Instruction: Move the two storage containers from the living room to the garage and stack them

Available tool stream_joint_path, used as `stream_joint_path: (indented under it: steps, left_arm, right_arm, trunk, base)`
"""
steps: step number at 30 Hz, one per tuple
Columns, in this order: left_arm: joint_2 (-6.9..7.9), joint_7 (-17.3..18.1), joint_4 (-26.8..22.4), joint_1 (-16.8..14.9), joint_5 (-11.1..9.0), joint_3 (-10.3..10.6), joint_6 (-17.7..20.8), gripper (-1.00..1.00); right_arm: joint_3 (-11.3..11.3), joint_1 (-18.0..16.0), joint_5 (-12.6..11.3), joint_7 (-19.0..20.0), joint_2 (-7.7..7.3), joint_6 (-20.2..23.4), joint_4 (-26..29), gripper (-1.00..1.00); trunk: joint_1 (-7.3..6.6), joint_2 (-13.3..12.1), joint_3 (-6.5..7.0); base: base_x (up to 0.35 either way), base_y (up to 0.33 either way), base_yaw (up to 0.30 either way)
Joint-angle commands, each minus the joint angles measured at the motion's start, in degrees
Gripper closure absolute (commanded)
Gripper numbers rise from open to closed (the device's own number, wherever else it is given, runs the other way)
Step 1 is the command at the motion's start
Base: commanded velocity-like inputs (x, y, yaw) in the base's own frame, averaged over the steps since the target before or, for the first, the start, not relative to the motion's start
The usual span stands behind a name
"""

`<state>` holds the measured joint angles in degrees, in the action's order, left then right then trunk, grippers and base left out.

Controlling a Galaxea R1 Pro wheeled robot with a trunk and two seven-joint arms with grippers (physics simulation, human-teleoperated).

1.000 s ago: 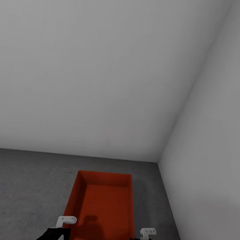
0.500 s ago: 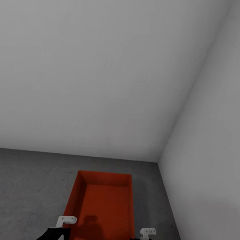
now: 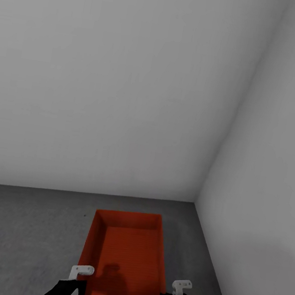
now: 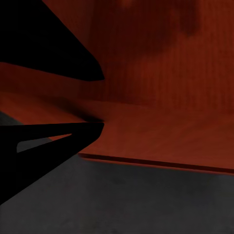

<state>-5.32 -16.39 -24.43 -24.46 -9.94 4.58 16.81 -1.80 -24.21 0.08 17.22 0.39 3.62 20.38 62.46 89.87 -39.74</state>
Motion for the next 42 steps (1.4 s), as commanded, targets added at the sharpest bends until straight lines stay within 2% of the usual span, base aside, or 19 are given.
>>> stream_joint_path:
  steps: [1,15,29,42]
  left_arm:
    - [-0.77,0.39,-0.27,-0.05,-0.87,0.61,-2.69,1.00]
    - [-0.75,0.39,-0.27,-0.02,-0.87,0.61,-2.66,1.00]
    - [-0.84,0.39,-0.27,-0.03,-0.87,0.60,-2.66,1.00]
    - [-1.04,0.39,-0.27,-0.03,-0.95,0.61,-2.65,1.00]
  right_arm:
    - [-0.49,0.04,0.01,0.45,0.13,0.42,-0.08,1.00]
    - [-0.49,0.04,0.01,0.45,0.14,0.42,-0.08,1.00]
    - [-0.49,0.04,0.08,0.45,0.14,0.42,-0.08,1.00]
    - [-0.49,0.04,0.12,0.45,0.12,0.42,-0.08,1.00]
  trunk:
    - [0.00,0.02,-0.05]
    - [0.00,0.02,-0.05]
    - [3.07,5.64,-2.57]
    - [3.07,5.64,-2.57]
  base:
    - [0.018,0.000,0.000]
    - [0.002,0.000,0.000]
    - [0.000,0.000,0.000]
    - [0.000,0.000,0.000]
